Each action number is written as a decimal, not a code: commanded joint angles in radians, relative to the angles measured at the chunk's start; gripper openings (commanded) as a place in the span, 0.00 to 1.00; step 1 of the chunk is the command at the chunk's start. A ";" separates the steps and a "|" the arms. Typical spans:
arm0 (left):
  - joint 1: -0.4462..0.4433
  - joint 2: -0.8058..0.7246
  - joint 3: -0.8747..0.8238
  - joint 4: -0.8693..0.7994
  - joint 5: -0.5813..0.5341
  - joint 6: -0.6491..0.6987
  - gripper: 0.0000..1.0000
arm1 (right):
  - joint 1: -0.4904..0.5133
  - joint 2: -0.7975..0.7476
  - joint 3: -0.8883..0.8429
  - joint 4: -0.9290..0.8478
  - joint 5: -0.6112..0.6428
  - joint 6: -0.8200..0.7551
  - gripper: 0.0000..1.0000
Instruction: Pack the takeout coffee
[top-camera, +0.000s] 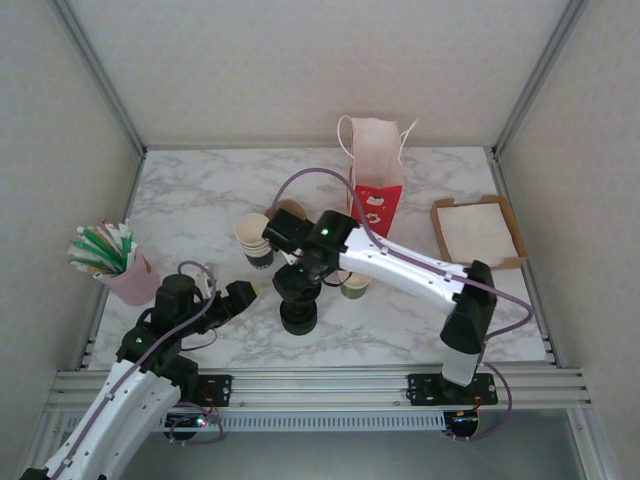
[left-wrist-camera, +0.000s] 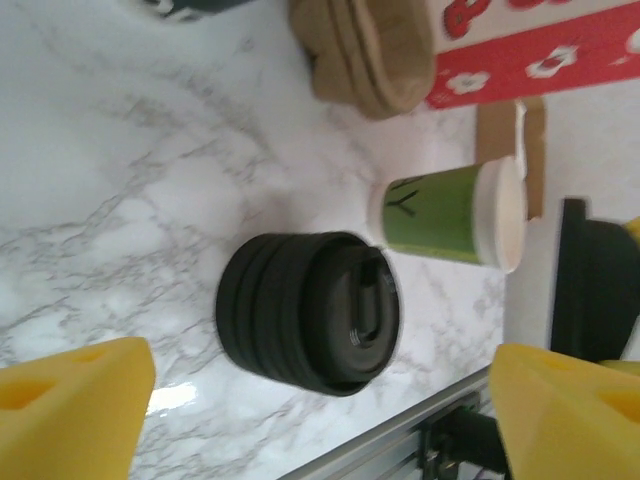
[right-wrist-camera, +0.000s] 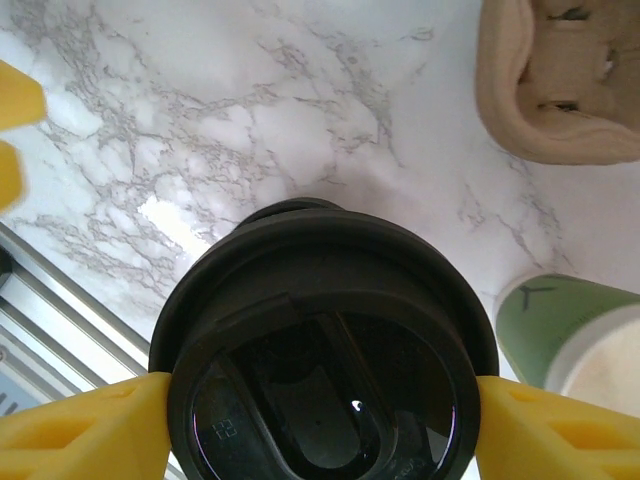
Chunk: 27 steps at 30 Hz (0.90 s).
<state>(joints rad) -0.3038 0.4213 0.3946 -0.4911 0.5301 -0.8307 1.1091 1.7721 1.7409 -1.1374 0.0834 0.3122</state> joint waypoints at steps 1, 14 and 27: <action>0.007 0.014 0.063 -0.014 -0.033 0.018 0.97 | -0.024 -0.103 -0.086 0.065 0.055 0.042 0.75; -0.119 0.212 0.200 0.151 -0.114 0.008 1.00 | -0.193 -0.438 -0.452 0.179 0.142 0.099 0.76; -0.315 0.451 0.235 0.420 -0.295 0.038 1.00 | -0.295 -0.370 -0.484 0.209 0.117 0.088 0.76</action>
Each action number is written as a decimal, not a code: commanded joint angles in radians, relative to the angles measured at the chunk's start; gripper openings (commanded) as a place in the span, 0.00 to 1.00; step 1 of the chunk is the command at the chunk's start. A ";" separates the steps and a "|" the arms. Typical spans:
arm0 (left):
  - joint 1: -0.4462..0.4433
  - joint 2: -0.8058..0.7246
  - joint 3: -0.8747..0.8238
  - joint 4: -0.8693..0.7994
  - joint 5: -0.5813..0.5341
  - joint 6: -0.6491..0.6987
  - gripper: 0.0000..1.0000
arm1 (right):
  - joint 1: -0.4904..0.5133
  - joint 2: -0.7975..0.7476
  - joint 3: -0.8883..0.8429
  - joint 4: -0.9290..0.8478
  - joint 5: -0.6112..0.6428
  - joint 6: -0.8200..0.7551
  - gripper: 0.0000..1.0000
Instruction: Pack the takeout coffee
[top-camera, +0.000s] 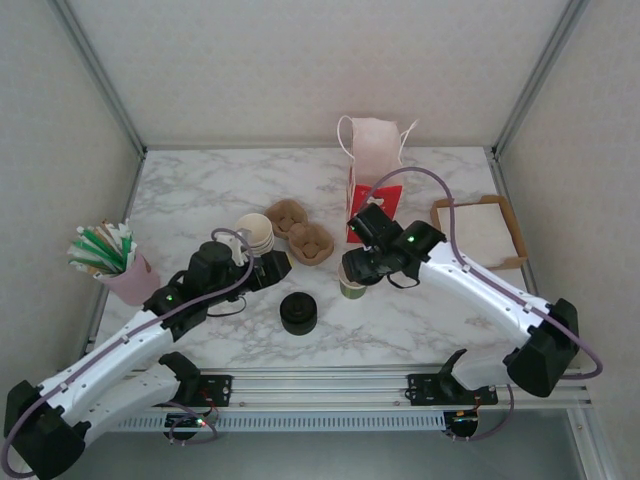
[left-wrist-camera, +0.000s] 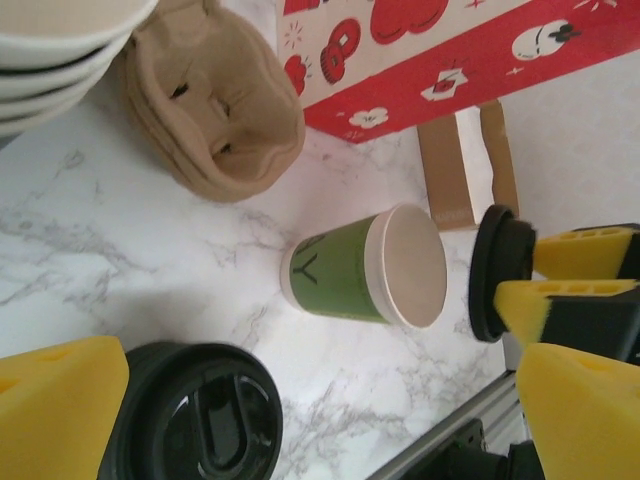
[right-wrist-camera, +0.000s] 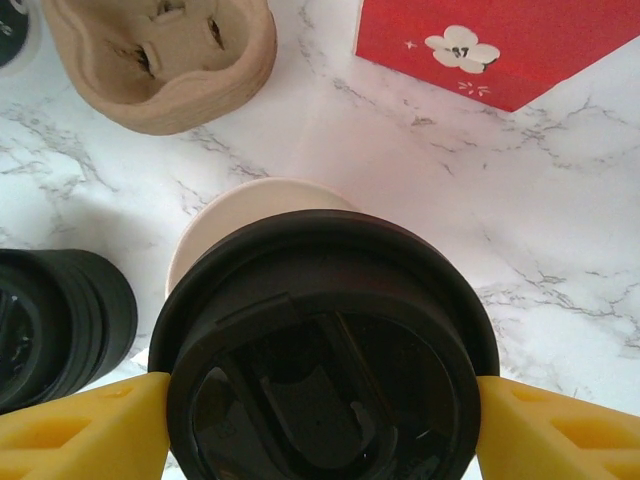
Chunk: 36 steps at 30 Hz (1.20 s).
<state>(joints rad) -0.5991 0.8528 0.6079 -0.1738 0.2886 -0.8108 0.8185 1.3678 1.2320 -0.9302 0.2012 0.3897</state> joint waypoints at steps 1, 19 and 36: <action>-0.026 0.032 0.023 0.111 -0.062 0.019 1.00 | -0.003 0.046 0.030 0.004 -0.007 0.008 0.76; -0.050 0.005 -0.015 0.087 -0.115 0.073 1.00 | -0.004 0.211 0.125 -0.022 -0.026 0.000 0.75; -0.048 0.048 -0.004 0.105 -0.118 0.082 0.99 | -0.004 0.177 0.120 -0.075 -0.036 0.010 0.75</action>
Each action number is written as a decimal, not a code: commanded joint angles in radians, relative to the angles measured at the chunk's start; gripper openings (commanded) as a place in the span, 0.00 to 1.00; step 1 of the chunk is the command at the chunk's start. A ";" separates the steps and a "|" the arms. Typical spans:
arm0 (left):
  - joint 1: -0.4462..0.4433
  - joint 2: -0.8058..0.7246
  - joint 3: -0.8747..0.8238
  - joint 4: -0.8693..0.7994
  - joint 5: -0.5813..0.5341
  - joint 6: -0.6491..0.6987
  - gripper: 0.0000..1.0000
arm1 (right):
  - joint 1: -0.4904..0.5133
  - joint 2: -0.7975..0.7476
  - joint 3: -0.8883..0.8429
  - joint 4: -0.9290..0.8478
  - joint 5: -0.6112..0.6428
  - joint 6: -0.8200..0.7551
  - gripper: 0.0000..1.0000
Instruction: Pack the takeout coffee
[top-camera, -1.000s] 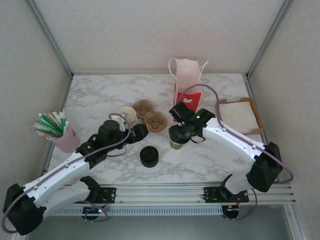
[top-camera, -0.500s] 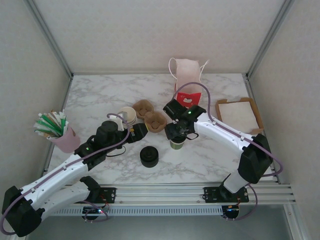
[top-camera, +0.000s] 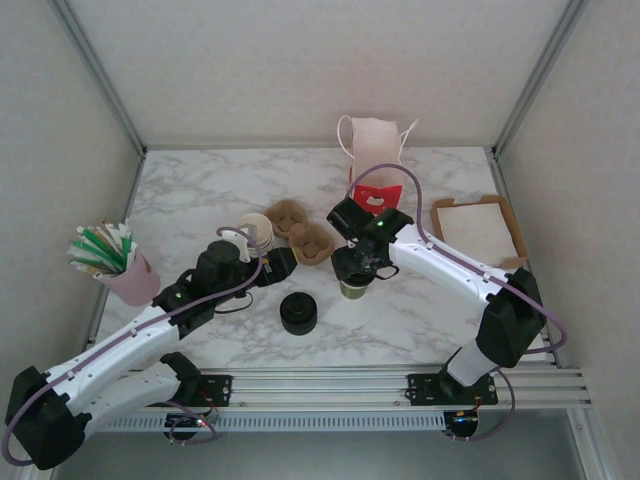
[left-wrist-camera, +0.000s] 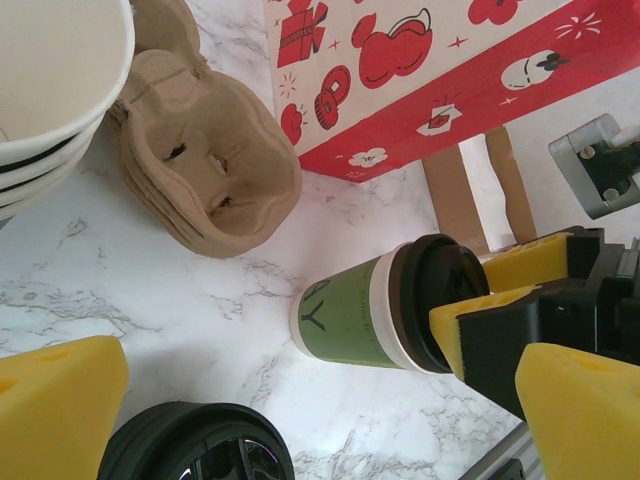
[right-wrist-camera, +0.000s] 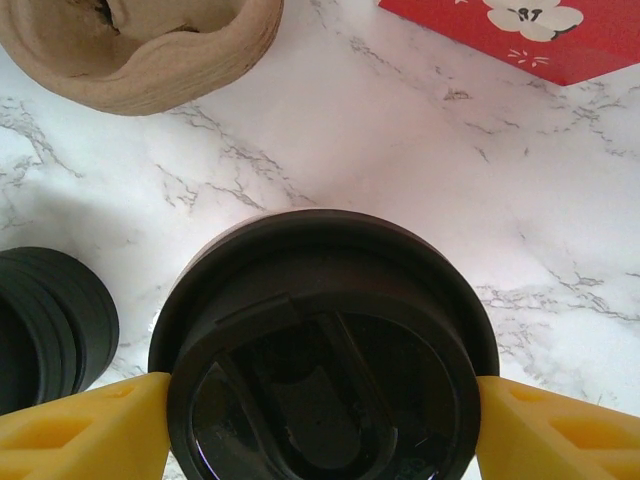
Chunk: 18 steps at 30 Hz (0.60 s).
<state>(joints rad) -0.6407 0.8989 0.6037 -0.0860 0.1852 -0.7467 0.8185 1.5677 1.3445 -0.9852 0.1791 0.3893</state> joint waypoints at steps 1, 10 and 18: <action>-0.008 0.002 0.000 0.017 -0.015 0.018 1.00 | -0.004 -0.023 0.005 -0.017 -0.016 0.012 0.75; -0.008 -0.002 -0.004 0.014 -0.018 0.014 1.00 | -0.004 -0.010 -0.007 -0.007 -0.030 0.011 0.75; -0.007 -0.001 -0.005 0.015 -0.016 0.013 1.00 | -0.004 0.000 -0.009 -0.016 -0.008 0.015 0.76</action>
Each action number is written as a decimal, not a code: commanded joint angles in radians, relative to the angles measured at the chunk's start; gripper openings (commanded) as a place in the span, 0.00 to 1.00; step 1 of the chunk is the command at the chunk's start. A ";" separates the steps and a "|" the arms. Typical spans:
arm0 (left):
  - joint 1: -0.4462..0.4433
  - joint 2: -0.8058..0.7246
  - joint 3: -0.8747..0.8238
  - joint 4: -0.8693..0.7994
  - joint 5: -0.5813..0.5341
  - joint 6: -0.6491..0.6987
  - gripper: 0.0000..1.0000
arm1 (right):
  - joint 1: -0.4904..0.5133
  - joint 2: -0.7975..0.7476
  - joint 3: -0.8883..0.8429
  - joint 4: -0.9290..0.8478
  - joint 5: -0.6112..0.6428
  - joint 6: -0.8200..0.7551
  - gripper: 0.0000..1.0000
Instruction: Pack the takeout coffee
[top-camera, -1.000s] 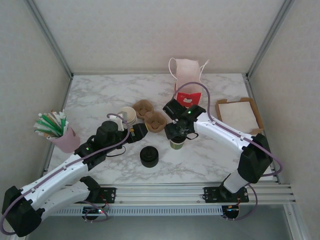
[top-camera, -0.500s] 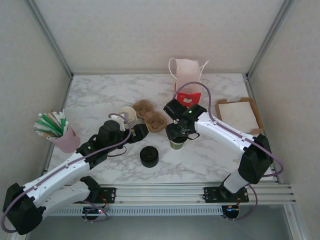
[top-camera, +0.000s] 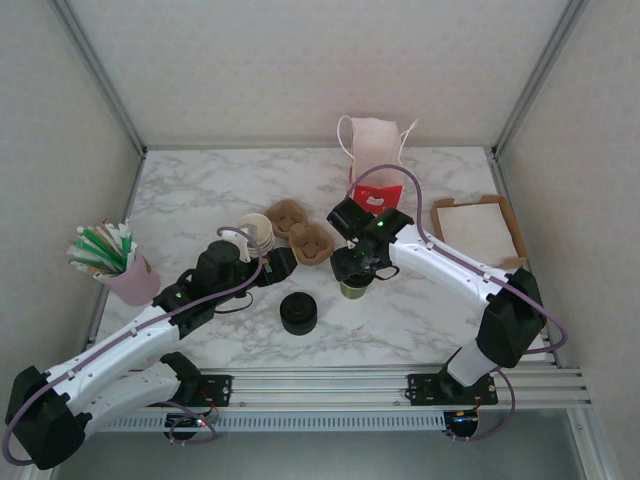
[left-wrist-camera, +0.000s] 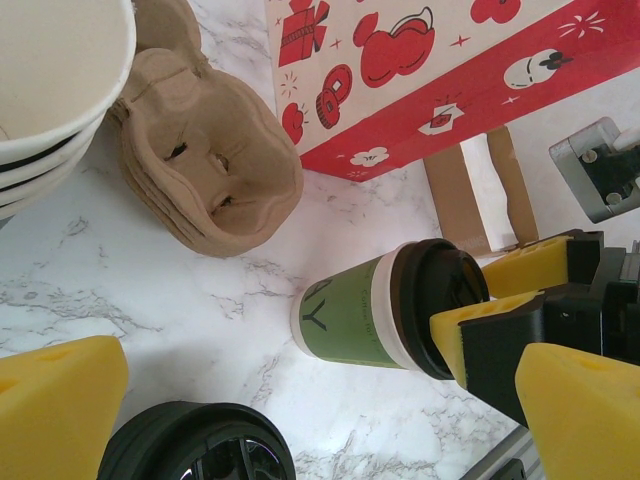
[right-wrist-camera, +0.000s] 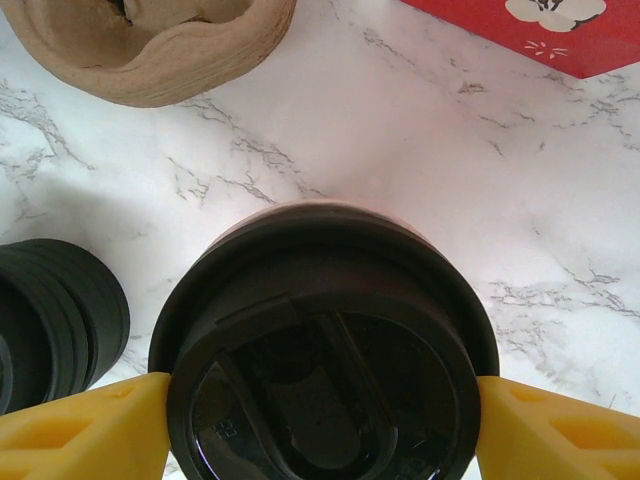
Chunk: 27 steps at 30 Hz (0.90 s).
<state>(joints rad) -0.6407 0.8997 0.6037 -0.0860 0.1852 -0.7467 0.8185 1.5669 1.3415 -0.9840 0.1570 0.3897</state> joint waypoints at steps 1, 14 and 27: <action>-0.008 -0.002 -0.005 0.015 -0.016 0.014 1.00 | -0.004 0.002 -0.004 -0.018 0.018 0.014 0.76; -0.008 -0.003 -0.009 0.014 -0.018 0.013 1.00 | -0.004 0.031 -0.007 -0.009 0.012 0.011 0.76; -0.008 0.003 -0.006 0.015 -0.018 0.015 0.99 | -0.006 0.038 -0.006 -0.007 0.018 0.012 0.76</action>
<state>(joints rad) -0.6407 0.8997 0.6037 -0.0860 0.1852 -0.7467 0.8185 1.5898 1.3403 -0.9836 0.1577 0.3897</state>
